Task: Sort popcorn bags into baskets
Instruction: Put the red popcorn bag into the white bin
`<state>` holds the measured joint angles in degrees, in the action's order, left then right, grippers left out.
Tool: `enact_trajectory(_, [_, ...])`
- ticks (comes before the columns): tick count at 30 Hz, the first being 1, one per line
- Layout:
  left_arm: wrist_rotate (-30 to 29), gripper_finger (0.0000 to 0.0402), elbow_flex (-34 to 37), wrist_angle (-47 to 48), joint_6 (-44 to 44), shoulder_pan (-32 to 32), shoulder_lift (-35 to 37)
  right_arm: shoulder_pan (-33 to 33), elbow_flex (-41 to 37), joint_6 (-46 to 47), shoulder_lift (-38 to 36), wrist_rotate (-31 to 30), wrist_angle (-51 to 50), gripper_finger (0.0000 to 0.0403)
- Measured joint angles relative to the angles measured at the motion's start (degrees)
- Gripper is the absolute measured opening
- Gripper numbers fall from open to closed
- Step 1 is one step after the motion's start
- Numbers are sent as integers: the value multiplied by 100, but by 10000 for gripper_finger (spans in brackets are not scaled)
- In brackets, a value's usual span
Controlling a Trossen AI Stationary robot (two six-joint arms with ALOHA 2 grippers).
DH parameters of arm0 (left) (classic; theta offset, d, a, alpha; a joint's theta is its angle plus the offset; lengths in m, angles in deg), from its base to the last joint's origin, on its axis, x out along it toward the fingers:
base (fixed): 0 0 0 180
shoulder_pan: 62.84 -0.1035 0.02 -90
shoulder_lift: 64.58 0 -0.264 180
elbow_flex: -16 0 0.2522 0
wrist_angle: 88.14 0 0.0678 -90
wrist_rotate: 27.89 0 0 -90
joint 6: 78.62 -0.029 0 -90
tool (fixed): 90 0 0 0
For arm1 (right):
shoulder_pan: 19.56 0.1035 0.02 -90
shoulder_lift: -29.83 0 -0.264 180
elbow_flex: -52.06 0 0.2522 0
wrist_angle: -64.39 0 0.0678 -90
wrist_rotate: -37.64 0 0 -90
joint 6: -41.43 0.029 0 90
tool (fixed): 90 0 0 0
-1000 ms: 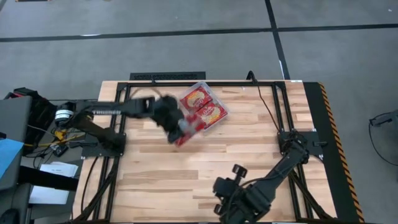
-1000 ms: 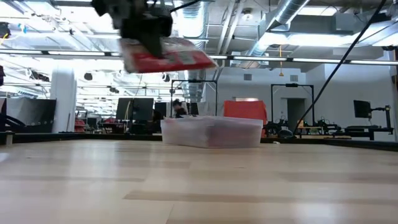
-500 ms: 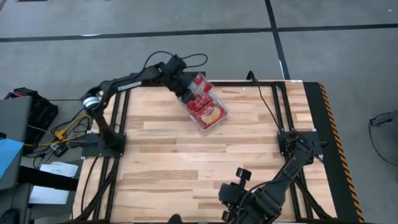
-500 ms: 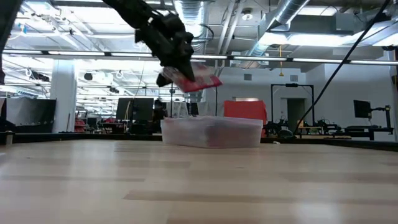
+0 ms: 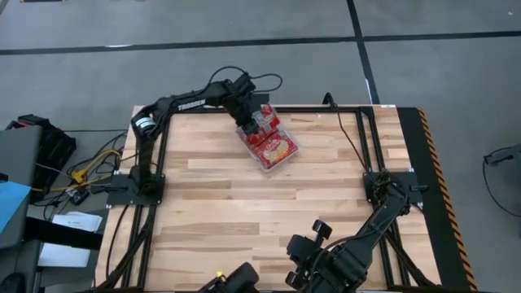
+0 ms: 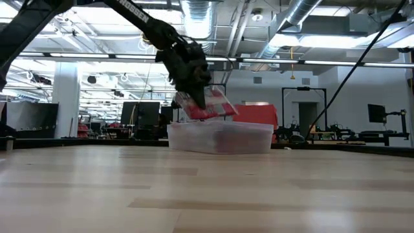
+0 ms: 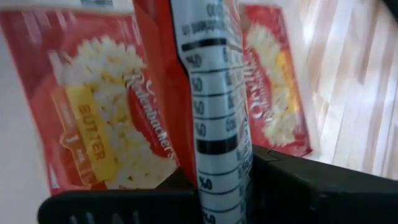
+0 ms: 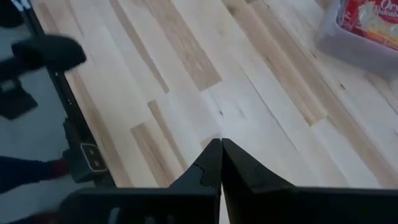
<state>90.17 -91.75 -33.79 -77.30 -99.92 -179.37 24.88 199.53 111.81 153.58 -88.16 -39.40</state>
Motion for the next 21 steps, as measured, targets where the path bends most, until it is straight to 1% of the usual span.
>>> enact_trajectory(6, [110, 30, -1, 222, -216, -4, -270, -49, 0, 78, 0, -6, 1, 16])
enact_trajectory(9, [-3, 55, -3, 94, -304, -4, -270, -77, 0, 76, 1, -5, 0, 14])
enact_trajectory(12, [-41, 99, -1, -59, -226, -4, -256, -110, 0, 76, 4, -15, 3, 21])
enact_trajectory(17, [-107, 195, -3, -92, -176, -4, -244, -115, 0, 73, 4, -15, 1, 34])
enact_trajectory(19, [-380, 230, -11, -40, -234, -4, -244, -115, 0, 71, 4, -16, 1, 32])
enact_trajectory(21, [-734, 257, -174, 258, -248, -81, -244, -115, 0, 41, 4, -17, 1, 27])
